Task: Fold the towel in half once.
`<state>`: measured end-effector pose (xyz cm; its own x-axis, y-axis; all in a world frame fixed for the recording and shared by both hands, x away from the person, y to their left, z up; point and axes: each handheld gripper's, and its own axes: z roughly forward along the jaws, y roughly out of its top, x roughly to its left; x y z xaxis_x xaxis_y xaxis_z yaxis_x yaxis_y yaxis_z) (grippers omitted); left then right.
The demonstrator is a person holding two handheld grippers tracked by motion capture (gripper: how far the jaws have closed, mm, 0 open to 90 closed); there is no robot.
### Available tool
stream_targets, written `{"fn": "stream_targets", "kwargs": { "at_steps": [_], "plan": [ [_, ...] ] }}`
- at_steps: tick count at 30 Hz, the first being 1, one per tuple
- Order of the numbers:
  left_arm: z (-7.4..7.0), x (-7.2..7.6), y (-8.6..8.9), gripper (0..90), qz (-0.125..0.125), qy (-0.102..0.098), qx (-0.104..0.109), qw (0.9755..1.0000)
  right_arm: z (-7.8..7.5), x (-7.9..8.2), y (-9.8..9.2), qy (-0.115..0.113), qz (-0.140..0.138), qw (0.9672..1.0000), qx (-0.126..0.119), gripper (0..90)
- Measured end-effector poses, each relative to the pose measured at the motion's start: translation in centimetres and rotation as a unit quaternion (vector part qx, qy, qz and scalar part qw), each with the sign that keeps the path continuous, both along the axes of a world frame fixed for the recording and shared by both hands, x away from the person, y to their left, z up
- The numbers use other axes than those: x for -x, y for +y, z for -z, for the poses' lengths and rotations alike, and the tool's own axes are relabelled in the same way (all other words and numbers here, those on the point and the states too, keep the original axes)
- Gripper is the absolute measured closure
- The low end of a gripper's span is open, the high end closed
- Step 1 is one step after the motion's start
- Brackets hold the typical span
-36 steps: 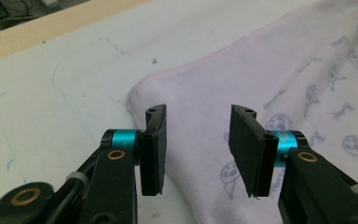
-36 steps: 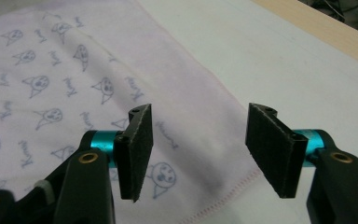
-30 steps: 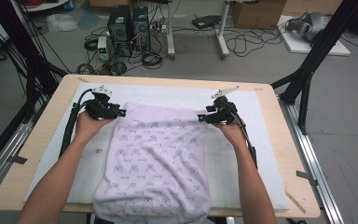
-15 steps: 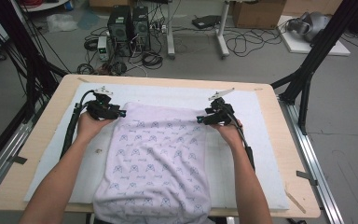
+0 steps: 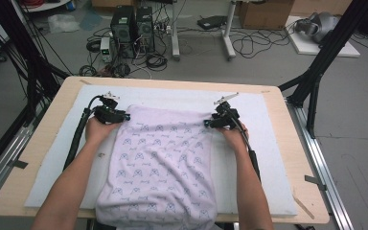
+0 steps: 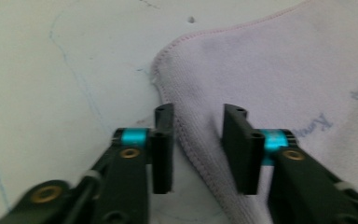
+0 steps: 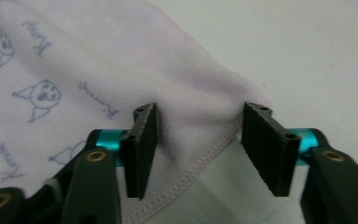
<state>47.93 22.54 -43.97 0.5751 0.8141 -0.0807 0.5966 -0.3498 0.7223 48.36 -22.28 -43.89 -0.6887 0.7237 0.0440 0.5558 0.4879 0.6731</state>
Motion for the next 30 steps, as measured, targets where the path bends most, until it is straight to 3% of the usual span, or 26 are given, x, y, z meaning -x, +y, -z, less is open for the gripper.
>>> {"fn": "stream_targets", "kwargs": {
  "at_steps": [2,3,6,8,10,12,14,16,21,23,26,27,30],
  "plan": [
    [0.0,0.0,0.0,84.0,0.006,0.006,0.008,0.9999,-0.1,0.0,0.0,0.003,-0.002,1.0,-0.002,64.1],
    [0.0,0.0,0.0,85.1,0.005,0.005,0.005,1.0,-0.1,-0.1,0.0,0.003,-0.014,0.9999,-0.006,73.2],
    [-0.3,0.1,-0.1,86.2,0.003,-0.003,0.004,1.0,-0.5,0.0,0.2,-0.003,-0.023,0.9997,0.001,85.2],
    [-0.8,0.2,0.1,86.5,0.002,-0.013,0.007,0.9999,-1.1,0.1,0.0,-0.017,-0.016,0.9997,-0.007,86.0],
    [-1.6,0.4,0.4,86.7,-0.007,-0.028,0.027,0.9992,-1.9,0.2,-0.4,-0.03,-0.017,0.9991,-0.027,86.6],
    [-2.4,0.5,0.7,86.9,-0.008,-0.037,0.041,0.9985,-2.7,0.4,-0.6,-0.045,-0.018,0.9985,-0.026,86.9],
    [-3.6,0.5,0.9,86.9,-0.007,-0.051,0.049,0.9975,-3.7,0.6,-1.2,-0.061,-0.018,0.9972,-0.041,86.9],
    [-5.2,0.7,1.2,86.9,-0.006,-0.069,0.071,0.9951,-4.7,0.7,-1.7,-0.059,-0.013,0.9967,-0.054,86.9],
    [-7.5,1.7,1.3,86.7,0.014,-0.089,0.083,0.9925,-7.6,1.2,-2.5,-0.064,-0.022,0.994,-0.086,86.4],
    [-7.7,2.5,1.5,86.7,0.031,-0.09,0.075,0.9926,-7.8,1.8,-2.9,-0.054,-0.027,0.9937,-0.095,86.2],
    [-7.4,4.4,2.0,86.6,0.043,-0.092,0.086,0.9912,-7.1,3.5,-3.3,-0.052,-0.04,0.9915,-0.112,85.9],
    [-7.2,5.0,2.2,86.6,0.048,-0.092,0.085,0.9909,-6.8,4.4,-3.4,-0.051,-0.048,0.99,-0.123,85.9],
    [-6.4,7.6,2.8,86.6,0.063,-0.095,0.092,0.9893,-5.9,7.0,-3.4,-0.053,-0.072,0.9885,-0.122,85.8]
  ]
}}
